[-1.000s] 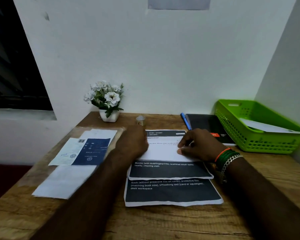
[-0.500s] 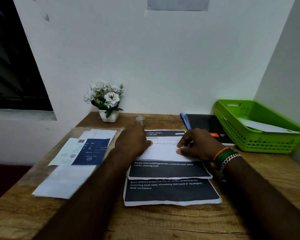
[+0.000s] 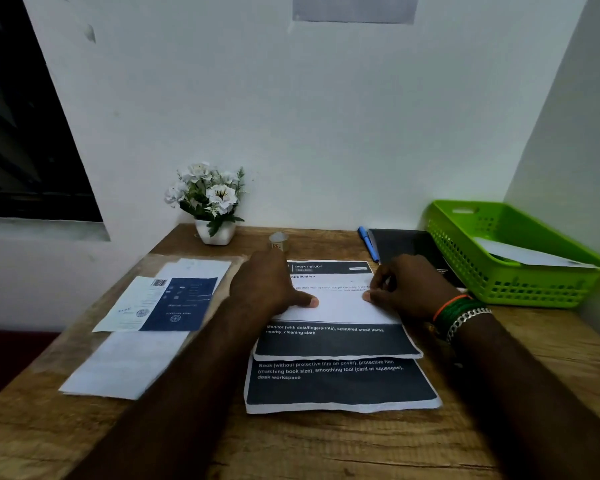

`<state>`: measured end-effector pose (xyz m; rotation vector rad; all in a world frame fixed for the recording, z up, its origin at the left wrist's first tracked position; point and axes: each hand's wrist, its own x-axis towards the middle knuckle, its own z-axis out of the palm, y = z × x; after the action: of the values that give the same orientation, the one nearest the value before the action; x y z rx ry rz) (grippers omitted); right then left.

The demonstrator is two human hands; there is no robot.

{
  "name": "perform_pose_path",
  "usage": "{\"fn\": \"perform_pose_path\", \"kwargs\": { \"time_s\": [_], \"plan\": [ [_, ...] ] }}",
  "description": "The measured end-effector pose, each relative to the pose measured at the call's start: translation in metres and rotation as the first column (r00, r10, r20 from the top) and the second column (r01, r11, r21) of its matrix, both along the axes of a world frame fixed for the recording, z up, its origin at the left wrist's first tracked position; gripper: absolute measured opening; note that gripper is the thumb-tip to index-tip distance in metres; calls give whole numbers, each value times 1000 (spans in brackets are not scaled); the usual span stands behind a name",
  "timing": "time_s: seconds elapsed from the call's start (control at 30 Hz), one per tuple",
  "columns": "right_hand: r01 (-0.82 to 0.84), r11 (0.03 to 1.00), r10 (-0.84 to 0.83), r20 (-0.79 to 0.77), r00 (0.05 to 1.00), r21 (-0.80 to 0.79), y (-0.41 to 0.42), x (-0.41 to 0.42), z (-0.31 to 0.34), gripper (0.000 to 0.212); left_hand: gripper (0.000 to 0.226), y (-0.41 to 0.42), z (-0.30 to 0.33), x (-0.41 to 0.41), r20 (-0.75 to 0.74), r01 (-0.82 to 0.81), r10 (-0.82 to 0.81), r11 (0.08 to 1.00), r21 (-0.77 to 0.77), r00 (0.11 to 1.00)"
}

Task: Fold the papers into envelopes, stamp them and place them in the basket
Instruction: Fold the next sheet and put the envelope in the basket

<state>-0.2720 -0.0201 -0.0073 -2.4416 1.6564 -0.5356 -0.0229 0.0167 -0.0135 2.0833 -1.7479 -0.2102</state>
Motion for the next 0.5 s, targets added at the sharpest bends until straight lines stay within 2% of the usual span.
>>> {"fn": "perform_pose_path", "kwargs": {
  "time_s": [0.13,0.27,0.5],
  "plan": [
    [-74,997,73,40,997,21,-1,8,-7,16,72,5,2,-1,45,14,-15,1000,14,999],
    [-76,996,72,84,994,52,-4,13,-12,16,64,8,3,-1,75,47,-49,999,22,996],
    [-99,992,90,108,990,77,-4,14,-13,17,55,8,6,-2,55,81,-84,995,56,995]
  ]
}}
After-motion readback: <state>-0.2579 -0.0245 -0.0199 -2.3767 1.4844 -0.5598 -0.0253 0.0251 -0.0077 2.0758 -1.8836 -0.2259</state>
